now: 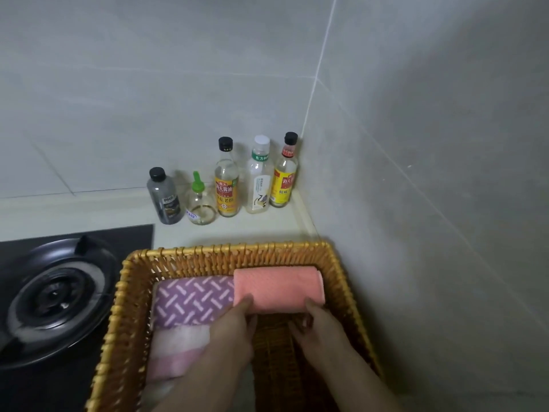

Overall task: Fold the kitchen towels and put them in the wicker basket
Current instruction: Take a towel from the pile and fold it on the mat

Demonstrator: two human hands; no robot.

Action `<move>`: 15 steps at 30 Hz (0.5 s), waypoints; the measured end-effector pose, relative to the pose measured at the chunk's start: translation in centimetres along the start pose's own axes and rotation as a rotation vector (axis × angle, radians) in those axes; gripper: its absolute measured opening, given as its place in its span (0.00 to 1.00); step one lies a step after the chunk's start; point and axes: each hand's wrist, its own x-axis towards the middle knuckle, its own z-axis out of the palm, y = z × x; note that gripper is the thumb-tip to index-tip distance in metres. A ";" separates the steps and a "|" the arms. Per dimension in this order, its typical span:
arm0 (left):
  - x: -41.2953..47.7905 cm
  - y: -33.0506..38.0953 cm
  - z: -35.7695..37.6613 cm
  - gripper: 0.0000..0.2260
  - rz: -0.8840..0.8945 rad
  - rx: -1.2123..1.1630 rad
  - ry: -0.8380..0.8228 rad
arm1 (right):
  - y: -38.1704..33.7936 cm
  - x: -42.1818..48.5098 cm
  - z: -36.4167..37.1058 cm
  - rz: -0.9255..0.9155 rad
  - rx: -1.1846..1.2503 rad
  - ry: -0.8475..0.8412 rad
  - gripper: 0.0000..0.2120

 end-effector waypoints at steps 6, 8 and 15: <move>0.9 -1.4 1.5 0.12 0.039 -0.018 0.098 | -0.3 0.5 0.1 0.050 -0.010 -0.001 0.17; 0.7 -1.5 1.9 0.11 0.043 0.001 0.140 | -0.4 0.8 0.1 0.060 -0.019 0.012 0.19; 0.2 -0.9 2.5 0.09 0.012 0.079 0.168 | -0.8 0.7 -0.2 0.075 -0.177 -0.006 0.18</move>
